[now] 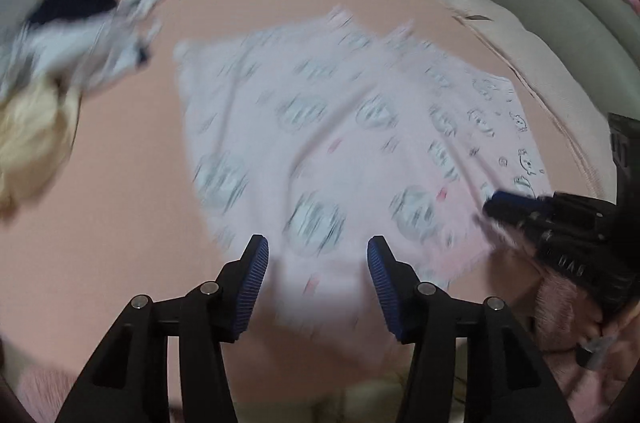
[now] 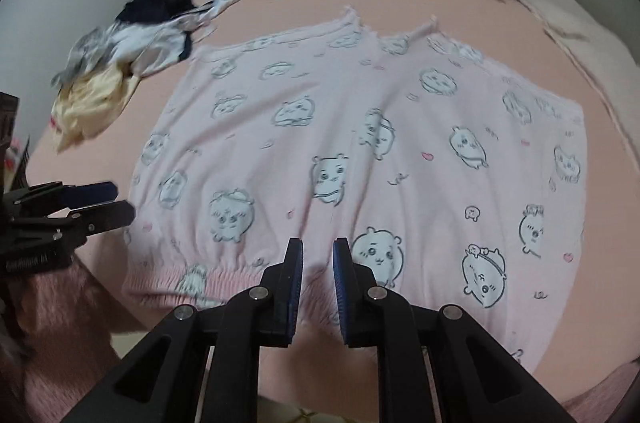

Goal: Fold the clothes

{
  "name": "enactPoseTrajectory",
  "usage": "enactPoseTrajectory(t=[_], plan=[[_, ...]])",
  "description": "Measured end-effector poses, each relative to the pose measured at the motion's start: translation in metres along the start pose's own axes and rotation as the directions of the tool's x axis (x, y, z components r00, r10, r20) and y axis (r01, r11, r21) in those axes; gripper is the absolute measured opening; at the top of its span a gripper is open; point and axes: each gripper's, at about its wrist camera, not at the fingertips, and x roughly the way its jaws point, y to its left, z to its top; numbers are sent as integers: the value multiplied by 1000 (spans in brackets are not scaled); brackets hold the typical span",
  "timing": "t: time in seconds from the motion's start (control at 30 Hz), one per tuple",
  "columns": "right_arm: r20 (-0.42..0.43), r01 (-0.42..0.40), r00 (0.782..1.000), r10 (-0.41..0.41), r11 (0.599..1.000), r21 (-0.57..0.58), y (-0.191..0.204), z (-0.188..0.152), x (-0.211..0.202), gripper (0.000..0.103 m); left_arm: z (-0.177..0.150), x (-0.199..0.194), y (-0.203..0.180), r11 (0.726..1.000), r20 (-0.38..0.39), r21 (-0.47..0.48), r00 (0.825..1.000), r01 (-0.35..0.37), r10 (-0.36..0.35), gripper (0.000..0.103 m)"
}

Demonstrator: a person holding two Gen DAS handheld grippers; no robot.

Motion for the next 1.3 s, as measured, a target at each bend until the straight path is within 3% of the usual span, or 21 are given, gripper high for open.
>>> enactPoseTrajectory(t=[0.13, 0.2, 0.33, 0.5, 0.6, 0.63, 0.7, 0.77, 0.83, 0.93, 1.03, 1.17, 1.3], plan=[[-51, 19, 999, -17, 1000, 25, -18, -13, 14, 18, 3, 44, -21, 998, -152, 62, 988, -27, 36, 48], [-67, -7, 998, 10, 999, 46, -28, -23, 8, 21, -11, 38, -24, 994, -147, 97, 987, -42, 57, 49], [-63, -54, 996, 58, 996, 67, -40, -44, -5, 24, -23, 21, -21, 993, -210, 108, 976, -36, 58, 49], [29, -85, 996, 82, 986, 141, -52, -50, -27, 25, -5, -4, -20, 996, -102, 87, 995, 26, -17, 48], [90, -23, 996, 3, 976, 215, -66, -43, -33, 25, 5, 2, -33, 993, -51, 115, 999, 18, -12, 48], [69, 6, 997, -22, 975, 222, -70, -43, -30, 25, 7, 10, -38, 992, -60, 124, 998, 12, -4, 48], [-33, 75, 997, -69, 971, 229, -82, -49, -10, 25, 4, 38, -41, 989, -176, 149, 983, -23, 49, 48], [-38, 69, 997, -61, 958, 278, -88, -60, -10, 25, -3, 48, -40, 984, -224, 171, 970, -52, 90, 50], [-40, 47, 999, -36, 951, 305, -93, -70, -16, 25, -9, 38, -37, 984, -223, 169, 971, -54, 91, 50], [37, -7, 999, -8, 927, 374, -111, -83, -35, 26, -7, 26, -37, 983, -221, 181, 972, -38, 79, 49], [112, -42, 994, -11, 889, 456, -142, -76, -48, 25, 7, 17, -53, 975, -160, 221, 986, -7, 43, 49], [100, 2, 994, -50, 903, 430, -166, -39, -47, 27, 38, 28, -86, 977, -95, 209, 995, 43, -23, 49], [50, 12, 998, -39, 886, 463, -190, -35, -21, 34, 64, 59, -118, 982, -92, 179, 995, 55, -39, 49]])
